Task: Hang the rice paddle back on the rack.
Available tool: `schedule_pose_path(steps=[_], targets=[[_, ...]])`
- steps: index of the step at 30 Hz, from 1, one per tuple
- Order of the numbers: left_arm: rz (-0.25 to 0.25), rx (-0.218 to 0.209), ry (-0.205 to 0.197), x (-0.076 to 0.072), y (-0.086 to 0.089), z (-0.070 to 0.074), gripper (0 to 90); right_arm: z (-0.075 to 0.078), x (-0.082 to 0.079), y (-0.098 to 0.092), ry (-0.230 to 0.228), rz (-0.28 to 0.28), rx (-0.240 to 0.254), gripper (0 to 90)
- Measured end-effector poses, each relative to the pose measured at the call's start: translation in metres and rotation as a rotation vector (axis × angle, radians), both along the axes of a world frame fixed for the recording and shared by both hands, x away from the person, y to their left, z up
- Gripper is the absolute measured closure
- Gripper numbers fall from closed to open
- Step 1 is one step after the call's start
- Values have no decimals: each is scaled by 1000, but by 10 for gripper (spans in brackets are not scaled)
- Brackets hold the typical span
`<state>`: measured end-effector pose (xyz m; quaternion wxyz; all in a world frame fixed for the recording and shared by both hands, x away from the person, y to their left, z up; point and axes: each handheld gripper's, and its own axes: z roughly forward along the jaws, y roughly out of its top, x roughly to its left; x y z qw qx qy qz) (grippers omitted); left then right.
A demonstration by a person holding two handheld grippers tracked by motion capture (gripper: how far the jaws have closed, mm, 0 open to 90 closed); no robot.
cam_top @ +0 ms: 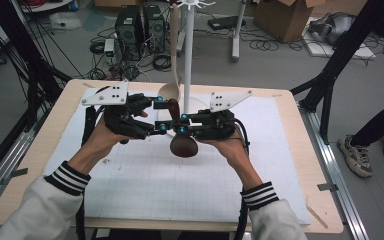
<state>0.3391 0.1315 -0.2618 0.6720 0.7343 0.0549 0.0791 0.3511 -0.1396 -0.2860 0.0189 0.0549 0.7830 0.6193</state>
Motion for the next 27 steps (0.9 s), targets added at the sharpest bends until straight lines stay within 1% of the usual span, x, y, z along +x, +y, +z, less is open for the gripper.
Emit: schedule_pose_path(steps=[2,4,5,6,8,10,12,16,23,26,27], targets=[[31,8,3,0,2,-2,227,1,1,-3,2,-14,-1,789],[46,14,3,-1,6,-5,177,2,2,-5,3,-23,-6,788],[63,22,5,-1,8,-7,133,3,2,-6,6,-31,-6,789],[77,30,6,-1,11,-9,70,5,2,-8,7,-41,-9,788],[91,42,-1,-1,18,-14,55,8,4,-9,2,-44,-10,788],[119,53,-3,-2,24,-19,17,11,5,-12,4,-56,-7,788],[132,57,-4,-2,32,-24,17,13,7,-13,-1,-61,-8,788],[174,56,0,-4,50,-35,17,18,10,-17,4,-75,-11,788],[244,70,5,-6,80,-56,17,28,19,-22,5,-99,-17,788],[272,70,9,-8,90,-65,17,32,23,-23,5,-108,-16,788],[279,76,11,-8,93,-68,17,33,24,-24,8,-112,-18,788]])
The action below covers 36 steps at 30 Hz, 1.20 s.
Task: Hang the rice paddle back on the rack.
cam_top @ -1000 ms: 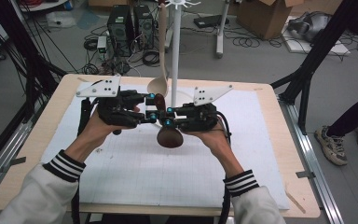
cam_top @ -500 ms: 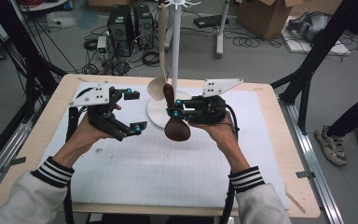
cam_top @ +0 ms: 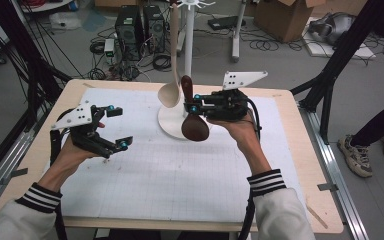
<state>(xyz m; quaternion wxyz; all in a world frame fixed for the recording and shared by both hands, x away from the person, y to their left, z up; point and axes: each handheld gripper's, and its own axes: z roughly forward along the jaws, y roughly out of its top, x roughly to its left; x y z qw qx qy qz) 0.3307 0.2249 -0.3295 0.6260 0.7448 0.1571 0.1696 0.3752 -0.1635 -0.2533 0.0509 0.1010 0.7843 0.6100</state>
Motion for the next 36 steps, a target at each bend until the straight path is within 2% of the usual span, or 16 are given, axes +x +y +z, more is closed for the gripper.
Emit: schedule_pose_path(steps=[8,10,15,19,22,31,36], targets=[[43,13,-9,-5,18,-19,17,10,9,-5,-3,-33,7,788],[68,20,-13,-9,27,-31,17,14,12,-6,-4,-41,7,788],[99,15,5,-13,41,-51,17,25,21,-9,-1,-52,28,788],[108,6,17,-15,46,-63,17,31,28,-9,1,-64,10,788],[120,5,27,-16,49,-70,17,36,32,-8,2,-65,19,788],[137,-6,34,-18,55,-77,17,52,44,-5,-5,-77,20,788],[134,5,37,-17,54,-78,17,60,50,-3,-6,-75,19,788]])
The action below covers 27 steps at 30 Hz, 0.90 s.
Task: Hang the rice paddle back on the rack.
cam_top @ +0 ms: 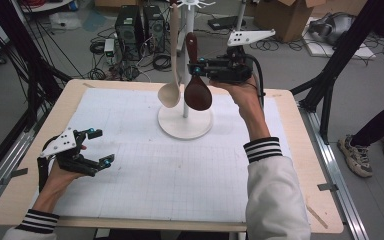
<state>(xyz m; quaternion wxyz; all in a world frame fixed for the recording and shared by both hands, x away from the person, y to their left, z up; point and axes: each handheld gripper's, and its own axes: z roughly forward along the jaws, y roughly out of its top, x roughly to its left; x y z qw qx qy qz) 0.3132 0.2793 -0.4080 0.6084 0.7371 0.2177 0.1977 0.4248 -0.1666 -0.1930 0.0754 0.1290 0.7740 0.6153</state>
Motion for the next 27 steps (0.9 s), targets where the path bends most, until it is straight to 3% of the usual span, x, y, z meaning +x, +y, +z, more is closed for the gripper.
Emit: schedule_pose_path(steps=[5,21,27], targets=[[12,29,5,0,0,-7,17,4,6,2,5,-1,1,788],[28,10,16,0,9,-12,17,23,28,13,30,11,22,788],[31,7,14,-1,13,-11,17,26,38,9,45,0,27,788]])
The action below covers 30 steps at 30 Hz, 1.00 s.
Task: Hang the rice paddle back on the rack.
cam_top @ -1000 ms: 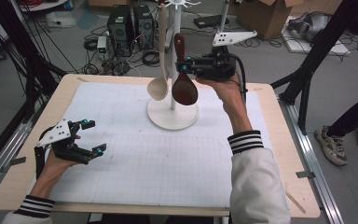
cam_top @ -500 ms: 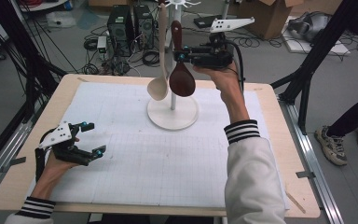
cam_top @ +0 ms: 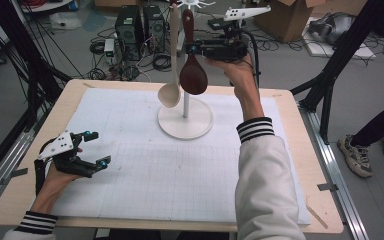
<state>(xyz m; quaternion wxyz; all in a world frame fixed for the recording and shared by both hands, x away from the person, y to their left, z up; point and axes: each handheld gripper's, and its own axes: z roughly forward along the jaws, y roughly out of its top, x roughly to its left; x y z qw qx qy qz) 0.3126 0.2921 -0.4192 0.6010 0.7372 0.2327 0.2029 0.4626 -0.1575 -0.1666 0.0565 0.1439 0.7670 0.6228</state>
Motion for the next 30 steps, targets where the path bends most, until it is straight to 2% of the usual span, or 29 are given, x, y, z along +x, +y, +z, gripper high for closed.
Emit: schedule_pose_path(steps=[6,11,15,18,22,25,30], targets=[[2,2,-1,0,0,0,17,2,7,-1,10,-8,19,788],[1,7,-1,0,0,0,17,4,10,3,11,-10,5,788],[1,3,-1,0,0,0,17,4,13,2,12,-20,18,788],[1,2,-1,0,1,0,17,3,14,2,15,-35,11,788],[1,1,1,0,0,0,17,3,16,0,20,-38,27,787],[3,1,2,0,0,0,17,2,17,1,21,-39,16,788],[1,0,3,0,0,0,17,1,19,1,29,-40,24,787]])
